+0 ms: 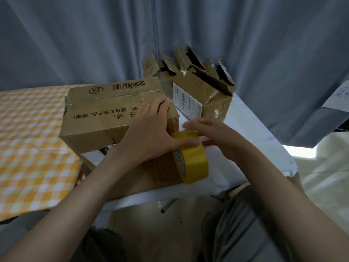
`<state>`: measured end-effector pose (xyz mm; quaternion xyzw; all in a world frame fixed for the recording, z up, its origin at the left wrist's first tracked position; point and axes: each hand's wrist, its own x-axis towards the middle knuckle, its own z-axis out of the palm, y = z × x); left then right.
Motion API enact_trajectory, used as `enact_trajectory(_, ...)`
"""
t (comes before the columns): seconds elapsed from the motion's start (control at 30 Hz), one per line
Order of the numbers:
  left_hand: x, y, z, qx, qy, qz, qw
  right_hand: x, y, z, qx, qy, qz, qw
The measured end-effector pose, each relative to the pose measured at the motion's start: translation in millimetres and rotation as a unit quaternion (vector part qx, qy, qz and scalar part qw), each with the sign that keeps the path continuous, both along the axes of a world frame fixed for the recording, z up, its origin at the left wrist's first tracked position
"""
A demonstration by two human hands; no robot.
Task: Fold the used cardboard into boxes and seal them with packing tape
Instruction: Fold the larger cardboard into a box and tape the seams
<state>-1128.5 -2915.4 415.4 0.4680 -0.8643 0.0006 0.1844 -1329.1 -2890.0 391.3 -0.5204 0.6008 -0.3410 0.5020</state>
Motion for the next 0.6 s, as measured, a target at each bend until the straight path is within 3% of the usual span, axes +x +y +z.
enact_trajectory(0.2, -1, 1, -2, 0.0, -0.017, 0.001, 1.0, 11, 2, 10, 0.071, -0.084, -0.002, 0.994)
enact_trajectory(0.33, -2, 1, -2, -0.01, -0.052, 0.013, 0.999, 23, 5, 4, 0.074, -0.099, -0.012, 0.992)
enact_trajectory(0.6, -2, 1, -1, 0.0, -0.029, 0.01, 1.0, 8, 19, 6, 0.08, -0.089, -0.116, 0.986)
